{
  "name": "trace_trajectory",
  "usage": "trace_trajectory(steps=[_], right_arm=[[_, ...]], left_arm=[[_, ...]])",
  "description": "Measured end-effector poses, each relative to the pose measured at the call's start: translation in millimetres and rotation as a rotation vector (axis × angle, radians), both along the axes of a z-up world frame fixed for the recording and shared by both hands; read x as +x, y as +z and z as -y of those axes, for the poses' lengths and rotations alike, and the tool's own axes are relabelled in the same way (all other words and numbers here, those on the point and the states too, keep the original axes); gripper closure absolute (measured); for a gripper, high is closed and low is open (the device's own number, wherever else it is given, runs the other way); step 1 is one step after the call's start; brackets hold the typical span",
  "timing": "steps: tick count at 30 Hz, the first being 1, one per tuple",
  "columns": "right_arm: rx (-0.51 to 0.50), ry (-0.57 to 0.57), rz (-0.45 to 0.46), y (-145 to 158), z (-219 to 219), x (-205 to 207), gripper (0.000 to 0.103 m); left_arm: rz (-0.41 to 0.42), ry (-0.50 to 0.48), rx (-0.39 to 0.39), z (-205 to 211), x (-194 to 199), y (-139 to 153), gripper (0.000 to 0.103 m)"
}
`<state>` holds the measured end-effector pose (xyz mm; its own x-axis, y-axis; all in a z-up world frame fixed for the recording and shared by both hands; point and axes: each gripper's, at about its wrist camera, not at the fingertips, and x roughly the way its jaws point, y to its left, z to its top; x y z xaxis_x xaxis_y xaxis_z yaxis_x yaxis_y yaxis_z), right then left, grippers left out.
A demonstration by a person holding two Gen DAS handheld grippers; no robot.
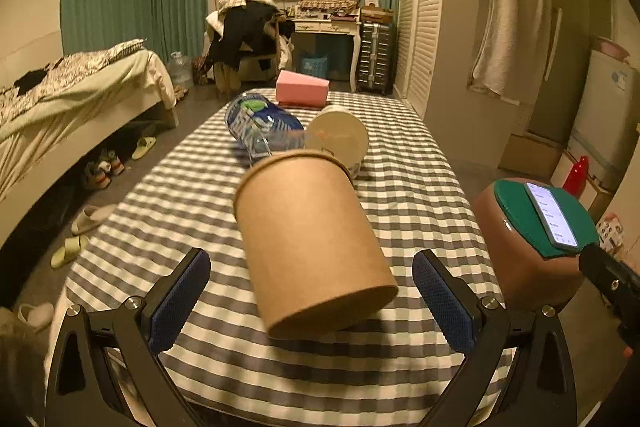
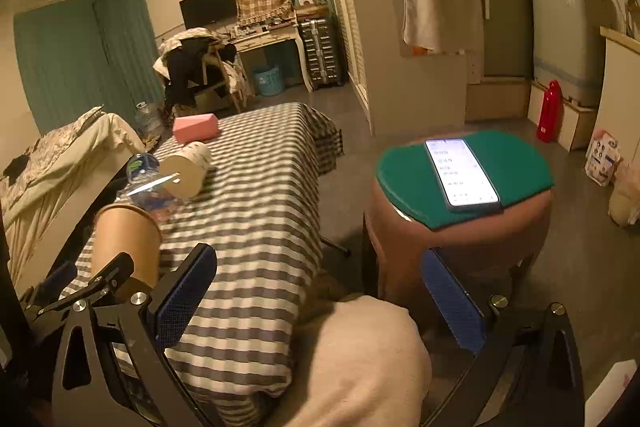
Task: Flip cup upside down
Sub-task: 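Grasp the tan cup with the left gripper while the right gripper releases it, then rotate the tan cup with the left gripper so its open rim faces up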
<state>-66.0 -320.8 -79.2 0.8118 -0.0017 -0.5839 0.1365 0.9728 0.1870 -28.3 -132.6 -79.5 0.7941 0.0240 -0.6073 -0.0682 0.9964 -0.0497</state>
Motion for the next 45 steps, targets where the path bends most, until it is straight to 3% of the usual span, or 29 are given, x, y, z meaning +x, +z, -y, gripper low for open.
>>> trace_trajectory(steps=[11,15,18,33,42,45], right_arm=[[0.031,0.007,-0.063,-26.6,7.0,18.2,0.000],[0.015,0.014,-0.080,-31.8,3.7,23.3,0.000],[0.011,0.019,-0.088,-34.9,1.1,26.0,0.000],[0.006,0.036,-0.081,-32.6,-7.6,24.8,0.000],[0.007,0.054,-0.087,-32.3,-12.6,28.7,0.000],[0.003,0.058,-0.090,-31.4,-14.4,32.4,0.000]], left_arm=[[-0.066,0.031,0.002,4.1,16.8,-31.6,0.001],[-0.065,0.014,0.012,1.9,18.0,-34.2,0.016],[-0.064,-0.005,0.005,-1.1,16.6,-34.4,0.018],[-0.073,-0.131,0.146,-23.5,11.6,10.7,0.021],[-0.093,-0.165,0.135,-29.3,20.9,21.0,0.021],[-0.141,-0.210,0.140,-21.6,29.8,20.5,0.021]])
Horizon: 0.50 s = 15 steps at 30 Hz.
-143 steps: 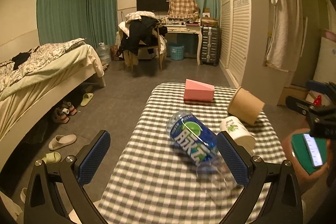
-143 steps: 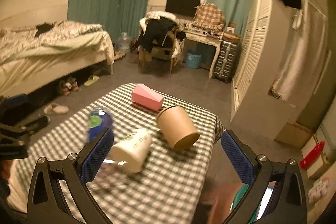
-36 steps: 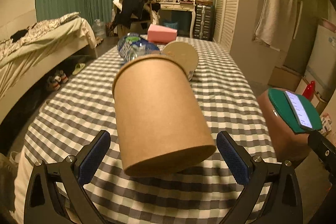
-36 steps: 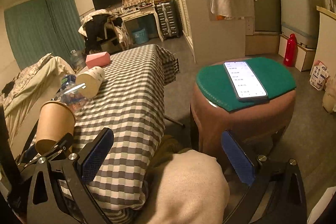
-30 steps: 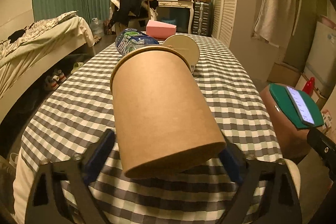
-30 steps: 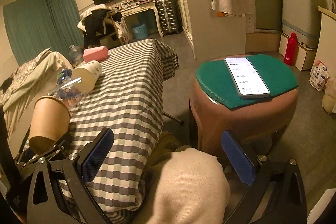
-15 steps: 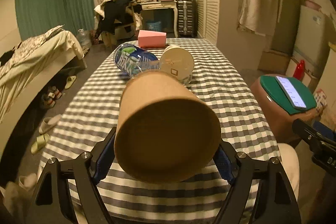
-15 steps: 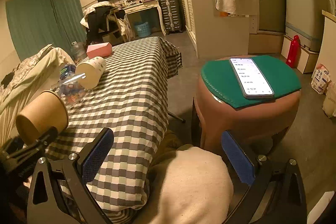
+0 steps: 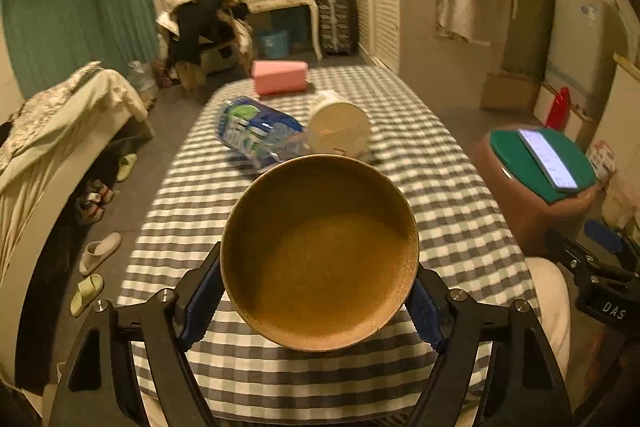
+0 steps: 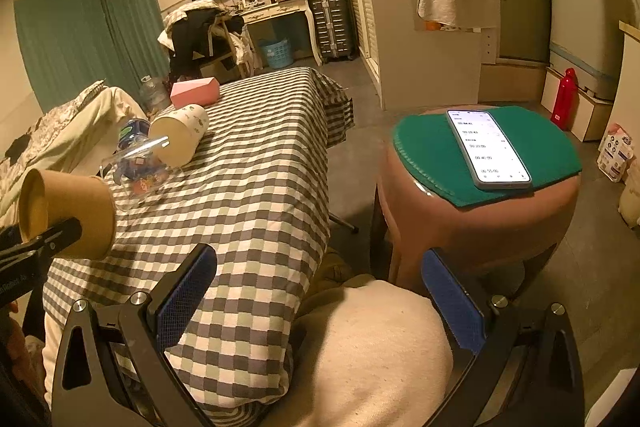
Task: Flip cup upside down
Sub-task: 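Rotate the tan cup with the left gripper so its open rim faces up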
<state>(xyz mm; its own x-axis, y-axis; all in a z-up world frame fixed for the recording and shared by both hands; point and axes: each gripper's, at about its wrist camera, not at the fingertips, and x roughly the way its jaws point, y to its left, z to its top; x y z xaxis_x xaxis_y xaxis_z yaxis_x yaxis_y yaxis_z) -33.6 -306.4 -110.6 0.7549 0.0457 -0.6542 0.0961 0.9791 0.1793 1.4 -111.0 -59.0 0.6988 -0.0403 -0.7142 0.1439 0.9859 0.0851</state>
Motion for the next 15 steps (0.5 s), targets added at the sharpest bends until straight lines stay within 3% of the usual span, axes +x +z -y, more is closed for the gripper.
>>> trace_trajectory(steps=[4,8,15], right_arm=[[-0.009,0.003,-0.002,0.7,-2.1,2.7,0.000],[-0.009,0.000,-0.011,-1.2,-2.1,7.8,0.000],[-0.022,0.011,-0.036,-7.2,-9.4,18.6,0.000]], left_arm=[[-0.146,-0.056,-0.025,2.8,16.8,-6.4,0.021],[-0.169,-0.116,0.025,8.6,26.5,-6.3,0.021],[-0.168,-0.111,-0.008,5.2,46.9,-13.8,0.022]])
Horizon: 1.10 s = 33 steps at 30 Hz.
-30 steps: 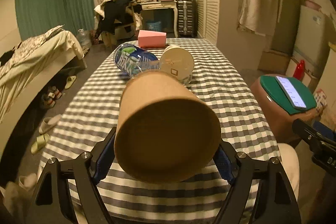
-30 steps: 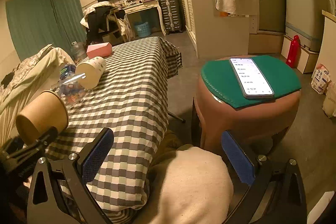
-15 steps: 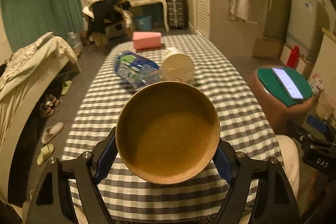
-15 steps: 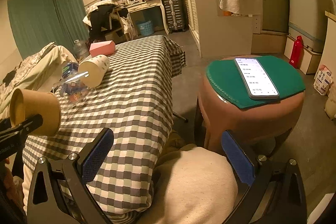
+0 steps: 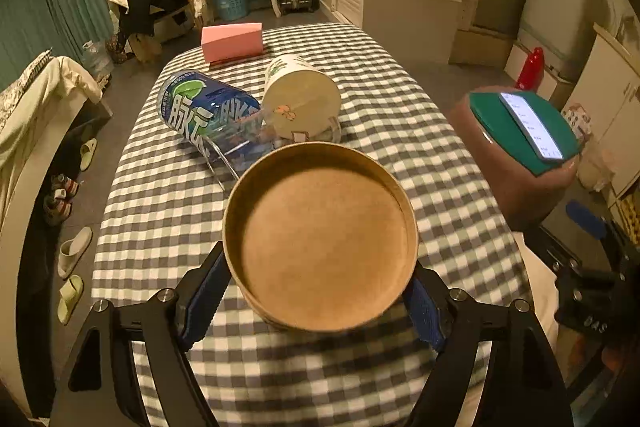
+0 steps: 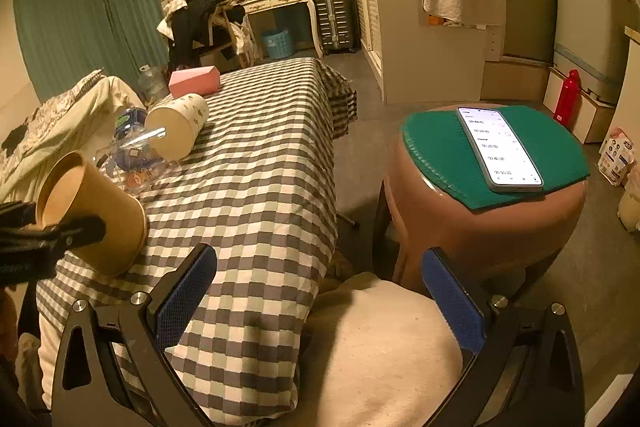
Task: Flip cup upside down
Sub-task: 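Rotate the tan cup with the left gripper so its open rim faces up, then lower the tan cup upright onto the table and open the left gripper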
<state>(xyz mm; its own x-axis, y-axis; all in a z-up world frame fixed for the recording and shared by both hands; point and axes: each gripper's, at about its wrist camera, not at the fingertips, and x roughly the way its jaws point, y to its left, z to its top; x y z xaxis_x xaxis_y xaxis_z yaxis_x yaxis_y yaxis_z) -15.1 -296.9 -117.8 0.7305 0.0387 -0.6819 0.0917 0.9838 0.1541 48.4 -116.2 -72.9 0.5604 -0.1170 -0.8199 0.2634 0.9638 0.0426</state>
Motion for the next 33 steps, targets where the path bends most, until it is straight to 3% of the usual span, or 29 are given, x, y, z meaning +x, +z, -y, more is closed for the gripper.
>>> trace_trajectory(steps=[11,15,18,23,33], right_arm=[[-0.029,-0.001,-0.012,1.4,-6.6,6.7,0.000],[-0.042,0.008,0.002,8.0,-15.1,4.0,0.000],[-0.059,0.012,0.022,17.5,-22.1,-1.4,0.000],[-0.085,0.014,0.061,35.0,-32.1,-12.2,0.000],[-0.140,0.046,0.202,86.7,-64.2,-38.1,0.000]], left_arm=[[0.019,0.012,-0.059,-13.9,2.7,-7.5,0.023],[0.079,-0.012,-0.062,-16.0,-10.7,-0.7,0.020],[0.130,-0.004,-0.048,-19.8,-19.8,8.2,0.011],[0.188,0.009,-0.059,-29.9,-32.1,27.2,0.009],[0.380,0.092,-0.102,-62.2,-67.0,77.9,0.008]])
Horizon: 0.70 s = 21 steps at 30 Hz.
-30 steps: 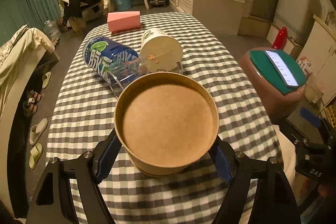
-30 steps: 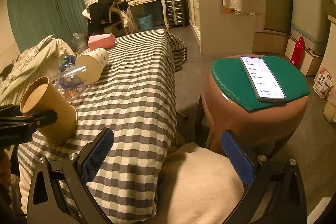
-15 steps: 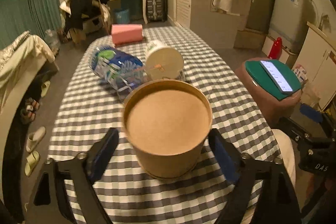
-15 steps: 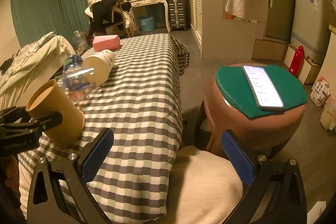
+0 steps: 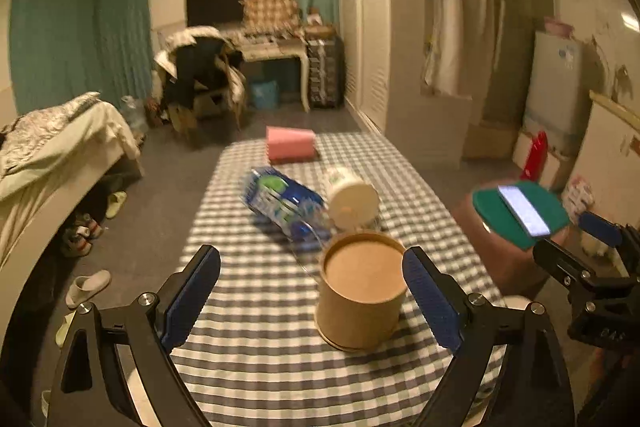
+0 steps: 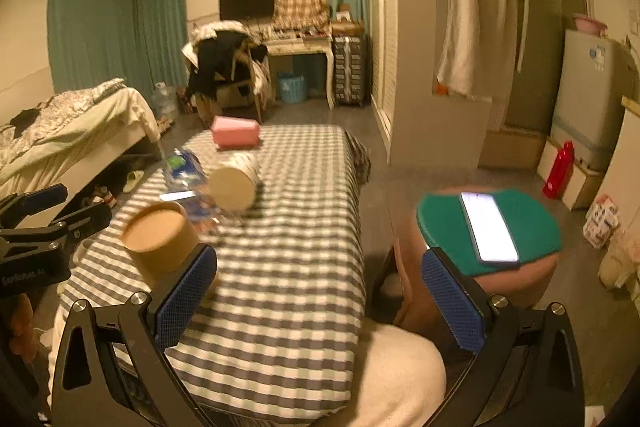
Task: Flip cup upside down
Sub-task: 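Lower the tan cup upright onto the table and open the left gripper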
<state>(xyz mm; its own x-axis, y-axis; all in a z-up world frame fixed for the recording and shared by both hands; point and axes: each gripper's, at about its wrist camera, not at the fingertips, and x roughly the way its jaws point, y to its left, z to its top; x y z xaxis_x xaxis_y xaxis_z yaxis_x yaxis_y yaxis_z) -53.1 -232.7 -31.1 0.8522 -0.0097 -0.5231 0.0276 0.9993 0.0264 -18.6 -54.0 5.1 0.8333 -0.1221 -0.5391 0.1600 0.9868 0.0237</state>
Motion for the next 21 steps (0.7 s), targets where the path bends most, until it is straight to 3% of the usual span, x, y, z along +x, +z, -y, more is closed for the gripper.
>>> trace_trajectory(steps=[4,8,11,21], right_arm=[[-0.027,0.028,0.061,19.7,-19.5,-7.4,0.000],[-0.048,0.045,0.098,30.0,-34.8,-15.7,0.000],[-0.052,0.067,0.119,32.5,-43.6,-21.5,0.000],[-0.057,0.104,0.108,15.2,-54.0,-21.6,0.000]], left_arm=[[0.071,0.049,-0.005,-8.1,-14.6,9.2,0.008],[0.093,0.079,-0.046,-21.6,-25.5,12.6,0.008],[0.117,0.100,-0.035,-27.2,-33.7,11.1,0.008],[0.139,0.127,-0.035,-32.9,-47.2,-3.7,0.000]])
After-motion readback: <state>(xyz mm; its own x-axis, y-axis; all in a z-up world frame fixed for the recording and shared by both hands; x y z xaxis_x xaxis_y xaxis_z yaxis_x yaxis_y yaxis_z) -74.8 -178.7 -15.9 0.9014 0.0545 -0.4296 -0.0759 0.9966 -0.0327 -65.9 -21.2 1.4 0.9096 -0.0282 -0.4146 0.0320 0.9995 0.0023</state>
